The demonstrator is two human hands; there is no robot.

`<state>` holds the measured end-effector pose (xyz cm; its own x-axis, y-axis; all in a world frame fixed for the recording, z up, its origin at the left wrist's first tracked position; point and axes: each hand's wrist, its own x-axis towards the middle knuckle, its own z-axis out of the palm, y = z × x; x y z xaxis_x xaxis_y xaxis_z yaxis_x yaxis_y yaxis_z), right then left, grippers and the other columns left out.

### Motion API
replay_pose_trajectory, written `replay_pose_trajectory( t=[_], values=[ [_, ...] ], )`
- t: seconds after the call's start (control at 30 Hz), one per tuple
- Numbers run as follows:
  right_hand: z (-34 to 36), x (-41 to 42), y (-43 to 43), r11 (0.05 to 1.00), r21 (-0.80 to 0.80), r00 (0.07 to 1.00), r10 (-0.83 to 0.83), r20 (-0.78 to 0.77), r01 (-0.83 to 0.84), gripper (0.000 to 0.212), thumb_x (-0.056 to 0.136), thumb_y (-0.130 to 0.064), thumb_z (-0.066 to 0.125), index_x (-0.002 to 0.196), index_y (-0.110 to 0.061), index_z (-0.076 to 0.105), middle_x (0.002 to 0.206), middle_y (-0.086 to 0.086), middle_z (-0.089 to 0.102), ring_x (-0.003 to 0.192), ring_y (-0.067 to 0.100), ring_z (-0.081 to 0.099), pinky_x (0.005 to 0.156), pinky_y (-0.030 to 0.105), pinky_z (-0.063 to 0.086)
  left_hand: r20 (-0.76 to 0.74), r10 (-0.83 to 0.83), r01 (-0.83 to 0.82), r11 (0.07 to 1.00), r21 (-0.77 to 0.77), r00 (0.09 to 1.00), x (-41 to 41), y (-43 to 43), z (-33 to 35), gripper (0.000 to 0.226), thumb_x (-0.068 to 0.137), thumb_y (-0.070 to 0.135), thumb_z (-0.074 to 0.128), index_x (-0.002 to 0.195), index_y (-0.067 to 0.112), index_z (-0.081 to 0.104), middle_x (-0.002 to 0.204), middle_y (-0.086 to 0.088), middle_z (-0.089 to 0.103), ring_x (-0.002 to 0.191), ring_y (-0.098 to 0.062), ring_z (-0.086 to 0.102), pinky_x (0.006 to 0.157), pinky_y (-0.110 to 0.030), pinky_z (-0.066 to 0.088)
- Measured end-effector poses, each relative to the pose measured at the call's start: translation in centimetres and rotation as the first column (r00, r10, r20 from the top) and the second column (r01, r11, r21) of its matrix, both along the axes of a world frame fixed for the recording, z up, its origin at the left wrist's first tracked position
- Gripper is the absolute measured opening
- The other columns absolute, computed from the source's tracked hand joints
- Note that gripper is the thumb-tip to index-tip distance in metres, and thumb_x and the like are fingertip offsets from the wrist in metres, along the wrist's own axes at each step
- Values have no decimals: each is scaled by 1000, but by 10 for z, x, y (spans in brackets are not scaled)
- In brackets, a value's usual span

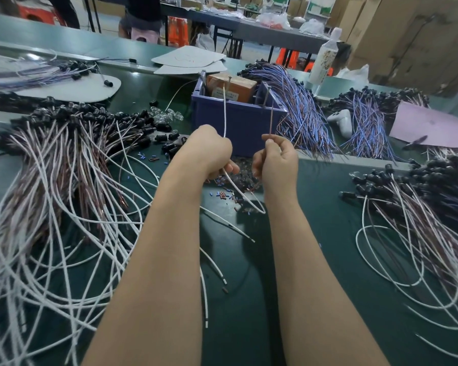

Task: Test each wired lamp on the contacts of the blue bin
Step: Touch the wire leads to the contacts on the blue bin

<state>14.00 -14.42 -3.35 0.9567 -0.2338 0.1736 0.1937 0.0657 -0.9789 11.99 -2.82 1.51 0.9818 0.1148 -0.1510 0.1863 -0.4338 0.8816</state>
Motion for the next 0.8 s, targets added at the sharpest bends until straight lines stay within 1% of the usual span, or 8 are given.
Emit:
replay_pose_trajectory(
  t=[0.13,0.23,0.37,0.5,0.63,0.73,0.8],
  values=[
    [0,0,1,1000,12,1000,-14,-5,14,15,98,-7,34,100,-8,50,46,-2,44,36,9,36,37,19,29,6,-34,34,999,15,999,0,-3,0,21,92,5,35,103,-1,52,42,1,61,30,-8,42,42,-15,37],
    [0,0,1,1000,15,1000,-4,-3,4,16,98,-5,34,98,-7,50,47,-1,43,36,9,34,37,19,28,11,-59,59,998,24,998,-1,-4,0,19,94,7,35,101,-1,51,41,0,61,28,-6,41,40,-14,36],
    [1,0,1,1000,-4,1000,13,-3,-13,17,97,-4,35,97,-7,51,44,-3,44,37,10,35,37,19,29,20,-93,92,995,38,995,-2,-5,2,17,94,8,36,94,1,51,41,0,60,29,-8,42,38,-14,36],
    [1,-1,0,999,-5,999,36,-7,-36,17,97,-5,36,96,-9,52,42,-6,45,36,7,37,37,19,31,24,-110,109,993,53,994,-3,-4,3,17,95,10,37,85,5,51,42,0,60,38,-13,44,40,-17,36],
    [2,0,0,999,-25,999,34,-15,-35,17,98,-6,37,95,-10,53,46,-3,46,36,8,37,37,19,30,20,-113,112,992,56,993,-2,-4,3,17,95,9,36,88,3,51,44,-1,61,32,-10,45,40,-16,38],
    [2,0,0,999,-22,999,37,-13,-38,17,98,-6,37,95,-10,53,48,0,45,37,9,36,36,19,29,14,-110,109,992,60,994,-2,-4,2,20,95,8,36,85,2,53,42,0,61,34,-10,44,42,-16,39],
    [2,0,0,999,-12,999,46,-14,-46,17,98,-6,36,94,-10,53,48,-1,45,36,9,36,36,19,29,8,-108,108,992,61,994,-2,-4,2,19,95,9,35,89,1,52,43,0,62,31,-8,43,41,-15,39]
  ],
)
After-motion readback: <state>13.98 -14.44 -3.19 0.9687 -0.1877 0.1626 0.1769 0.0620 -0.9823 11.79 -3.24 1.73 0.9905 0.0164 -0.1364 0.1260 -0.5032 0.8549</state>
